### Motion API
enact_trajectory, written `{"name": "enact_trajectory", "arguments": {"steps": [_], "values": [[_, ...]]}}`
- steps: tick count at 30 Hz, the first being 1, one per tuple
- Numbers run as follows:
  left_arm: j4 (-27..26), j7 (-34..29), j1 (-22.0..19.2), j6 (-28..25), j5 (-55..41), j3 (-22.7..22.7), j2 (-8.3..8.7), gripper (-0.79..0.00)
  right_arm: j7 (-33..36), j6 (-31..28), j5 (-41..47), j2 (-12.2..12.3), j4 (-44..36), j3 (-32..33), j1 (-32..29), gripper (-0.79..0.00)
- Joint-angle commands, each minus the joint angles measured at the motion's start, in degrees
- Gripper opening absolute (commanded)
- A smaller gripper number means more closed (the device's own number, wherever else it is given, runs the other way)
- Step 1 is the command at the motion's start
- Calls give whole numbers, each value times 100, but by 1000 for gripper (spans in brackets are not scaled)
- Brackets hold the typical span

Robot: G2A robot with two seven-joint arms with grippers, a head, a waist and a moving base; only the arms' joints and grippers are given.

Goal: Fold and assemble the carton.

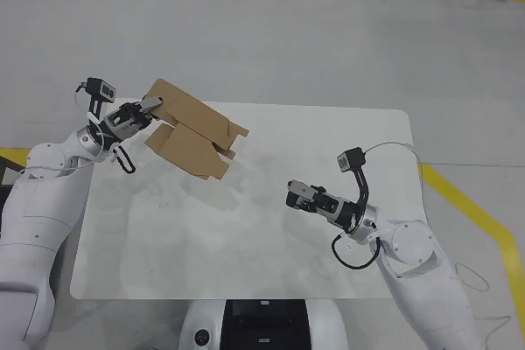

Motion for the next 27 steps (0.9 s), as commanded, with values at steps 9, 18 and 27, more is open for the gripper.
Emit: {"name": "enact_trajectory", "arguments": {"steps": [9,18,27], "values": [[-352,314,125,188,332,97,-57,-785,-55,-178,303,-69,53,-409,225,0],[-370,442,35,155,348,393,-240,-785,-167,-552,804,-254,431,-1245,718,0],[-302,381,23,97,363,481,-350,-785,-425,-923,903,-353,724,-1522,873,0]]}}
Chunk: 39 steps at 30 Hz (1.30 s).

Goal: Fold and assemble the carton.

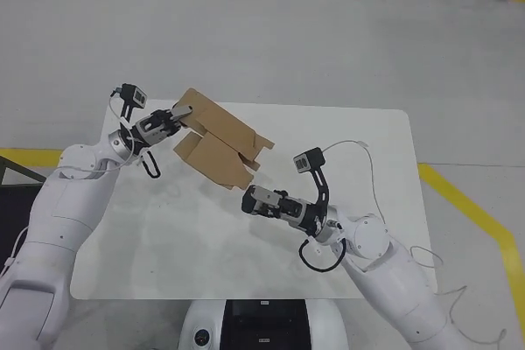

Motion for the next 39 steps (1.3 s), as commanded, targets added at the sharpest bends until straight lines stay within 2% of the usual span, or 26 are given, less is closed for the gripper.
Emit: {"name": "enact_trajectory", "arguments": {"steps": [1,27,39], "values": [[14,1,13,-6,13,1,-18,-785,-59,-44,-16,-13,50,-20,23,0],[-4,-134,241,-20,-38,-385,-111,-785,-594,-215,-97,-123,391,-103,92,0],[109,-11,199,-129,324,-369,-187,-785,-434,-297,164,-186,397,-197,178,0]]}}
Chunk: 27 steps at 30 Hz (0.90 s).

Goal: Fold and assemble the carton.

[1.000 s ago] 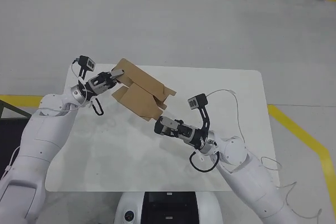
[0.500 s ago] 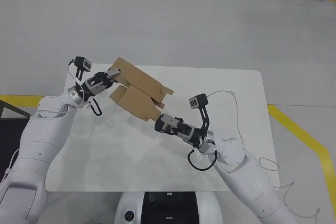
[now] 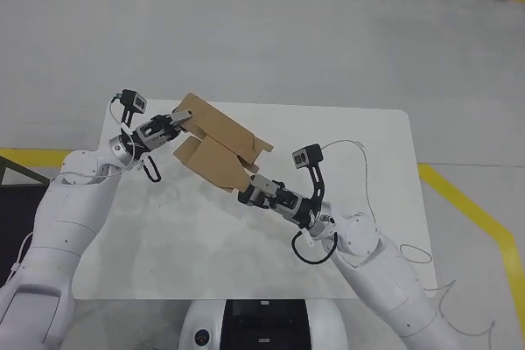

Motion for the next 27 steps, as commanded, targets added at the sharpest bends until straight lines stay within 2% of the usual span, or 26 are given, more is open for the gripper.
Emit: {"name": "enact_trajectory", "arguments": {"steps": [1,11,19,23,27], "values": [[35,57,-11,-40,95,10,-13,-785,3,11,5,-1,-25,14,-7,0],[74,35,-23,-74,274,6,-64,-785,-13,69,14,-44,4,-18,81,0],[-50,-111,52,-19,180,-120,-69,-785,-368,116,-332,-108,218,-114,191,0],[-112,-172,91,23,123,-196,-68,-785,-498,192,-495,-130,273,-155,202,-46],[-159,-216,128,51,95,-262,-69,-785,-589,260,-617,-154,307,-201,213,-135]]}}
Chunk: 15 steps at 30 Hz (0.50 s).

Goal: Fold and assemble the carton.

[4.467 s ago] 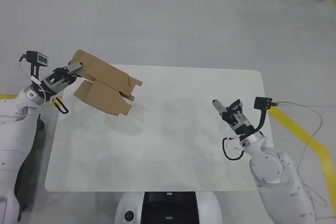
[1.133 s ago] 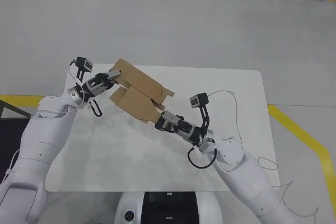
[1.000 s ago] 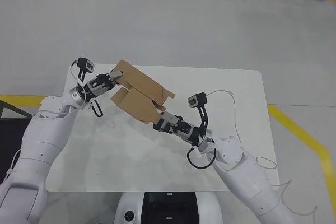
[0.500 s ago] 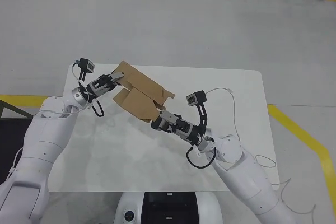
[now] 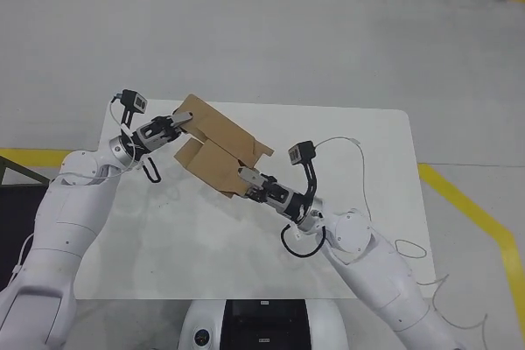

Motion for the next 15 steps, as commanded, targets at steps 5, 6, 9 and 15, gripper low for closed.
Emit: {"name": "enact_trajectory", "arguments": {"steps": [5,6,9,15], "values": [[-34,-30,39,39,-22,-60,-12,-785,-97,82,-191,-33,37,-71,23,-265],[-36,-34,41,49,-23,-67,-14,-785,-120,108,-242,-37,43,-78,27,-302],[-46,-51,40,79,-60,-104,-21,-785,-199,190,-401,-48,46,-95,32,-326],[-96,-105,68,128,-155,-195,-30,-785,-309,286,-630,-68,34,-114,27,-434]]}}
